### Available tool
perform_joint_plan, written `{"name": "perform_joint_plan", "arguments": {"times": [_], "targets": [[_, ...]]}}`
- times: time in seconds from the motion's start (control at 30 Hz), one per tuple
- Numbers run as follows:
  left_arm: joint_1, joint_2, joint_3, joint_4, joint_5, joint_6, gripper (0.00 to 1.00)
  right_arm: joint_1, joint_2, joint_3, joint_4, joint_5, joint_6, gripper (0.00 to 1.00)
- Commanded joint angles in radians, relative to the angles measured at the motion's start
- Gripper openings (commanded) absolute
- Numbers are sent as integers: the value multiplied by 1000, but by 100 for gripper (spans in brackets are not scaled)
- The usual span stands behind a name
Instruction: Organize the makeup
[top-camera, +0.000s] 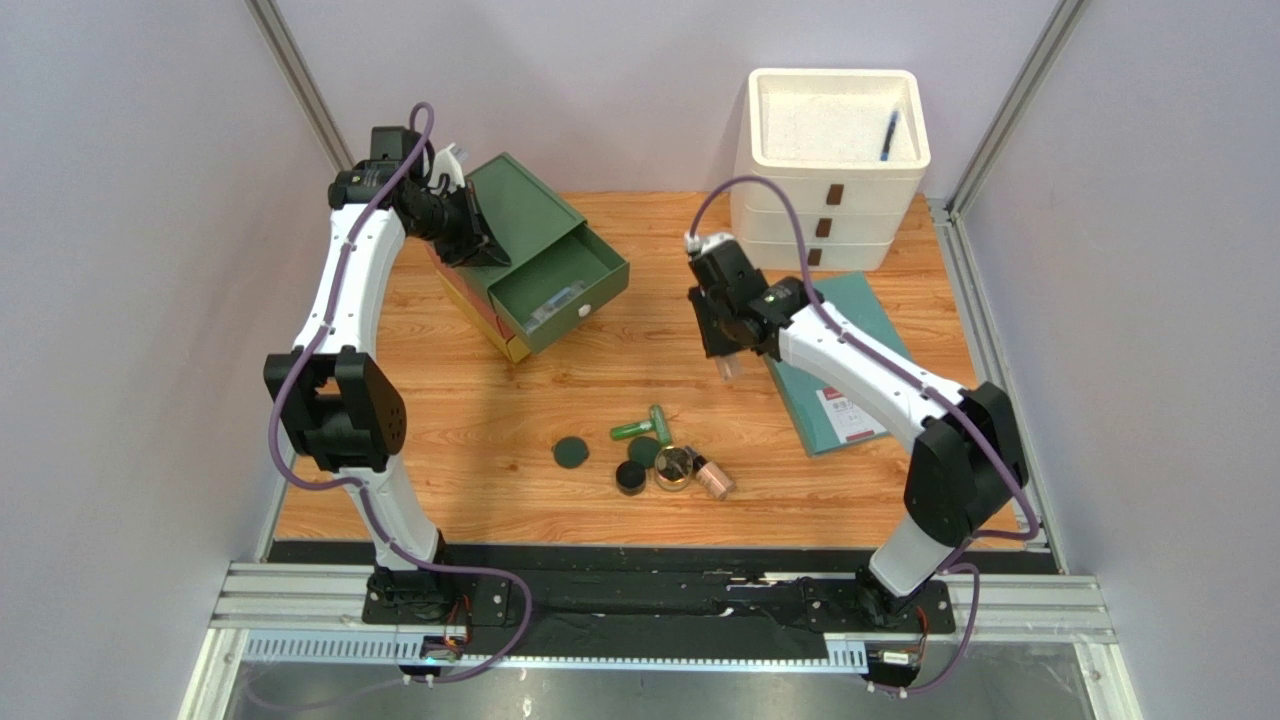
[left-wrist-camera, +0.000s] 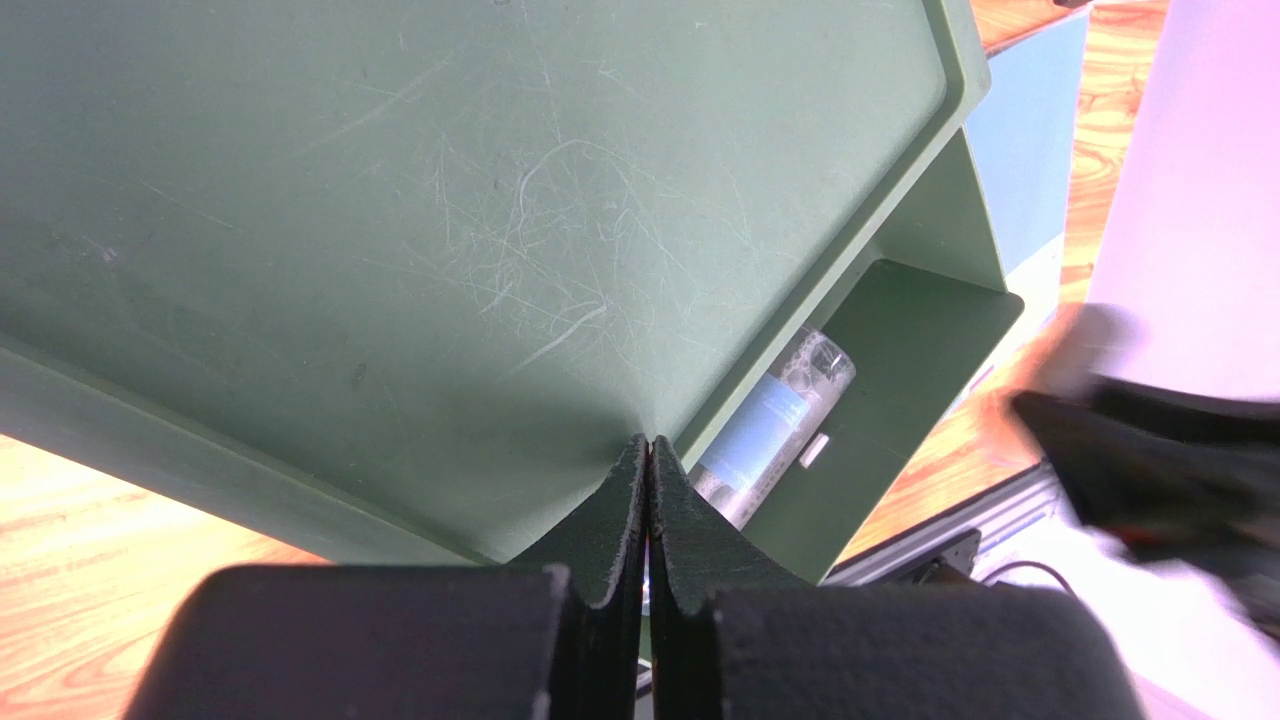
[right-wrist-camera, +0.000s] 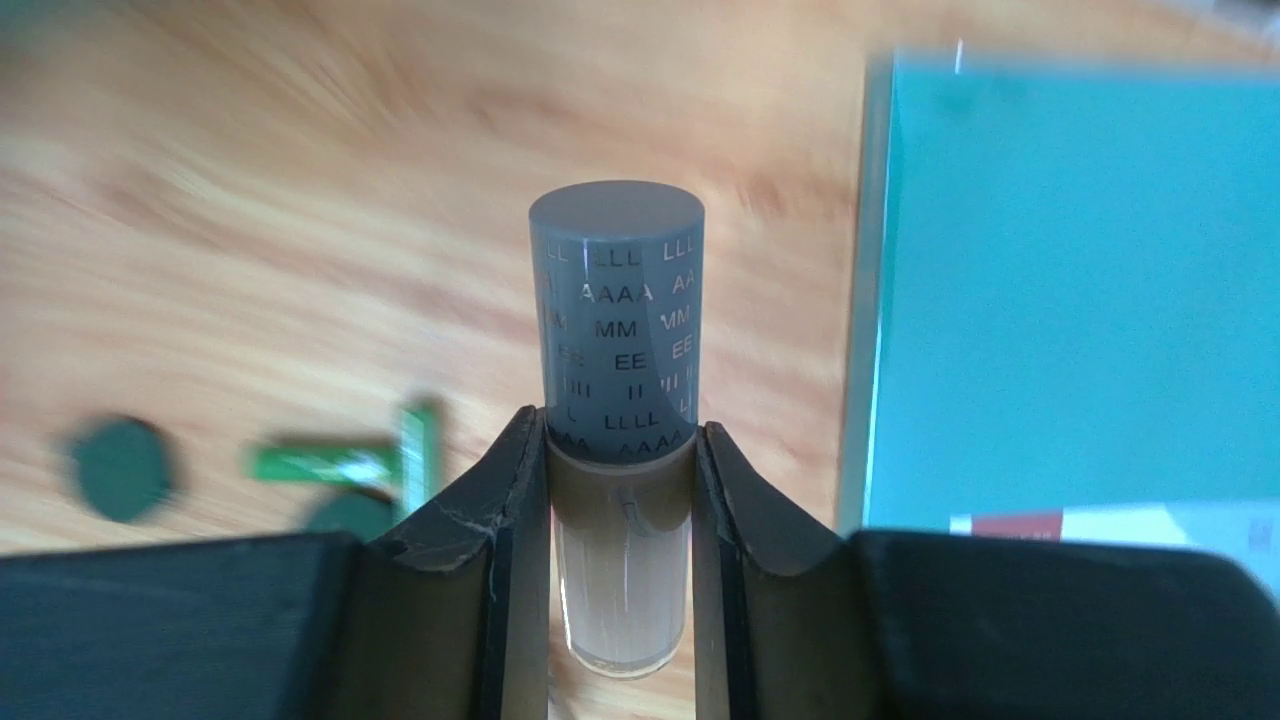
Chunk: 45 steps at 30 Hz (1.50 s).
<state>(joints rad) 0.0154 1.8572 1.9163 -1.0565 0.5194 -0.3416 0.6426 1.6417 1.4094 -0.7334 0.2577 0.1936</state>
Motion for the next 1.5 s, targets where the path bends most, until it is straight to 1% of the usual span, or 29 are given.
{"name": "perform_joint_plan", "arguments": {"times": [0.0,0.13,0.37,0.43,0.47,0.7,0.83,0.97,1.03,1.07,1.13,1.17,1.23,1.27,1.3,1.37,1.47], "targets": [[12,34,-37,-91,-114,55,0,-1,-59,206,34,-66,67,0],[14,33,-36,-92,-113,56,0,0,-36,313,127,-164,133,0],[14,30,-31,-92,-116,53,0,25,124,474,250,-371,301,0],[12,31,-30,-97,-119,56,0,35,158,503,275,-402,331,0],[12,34,-25,-102,-119,58,0,45,194,543,287,-426,355,0],[12,37,-13,-109,-127,64,0,97,349,729,282,-454,403,0],[14,39,-11,-109,-124,64,0,120,411,783,278,-448,447,0],[12,40,-14,-112,-125,67,0,135,438,781,261,-434,458,1],[14,39,-14,-112,-127,69,0,135,438,751,267,-426,475,10],[12,39,-14,-112,-125,70,0,135,435,737,281,-428,492,21],[12,36,-14,-112,-128,72,0,137,434,724,275,-417,500,34],[12,39,-13,-112,-128,72,0,137,434,726,270,-411,500,45],[12,37,-13,-112,-130,72,0,138,428,723,259,-384,495,55],[14,37,-13,-112,-128,70,0,137,416,718,258,-370,491,65],[14,37,-13,-112,-128,70,0,135,409,715,259,-358,486,71],[12,37,-14,-112,-127,72,0,138,399,714,264,-325,477,79],[14,37,-16,-112,-130,72,0,137,383,723,261,-304,448,81]]}}
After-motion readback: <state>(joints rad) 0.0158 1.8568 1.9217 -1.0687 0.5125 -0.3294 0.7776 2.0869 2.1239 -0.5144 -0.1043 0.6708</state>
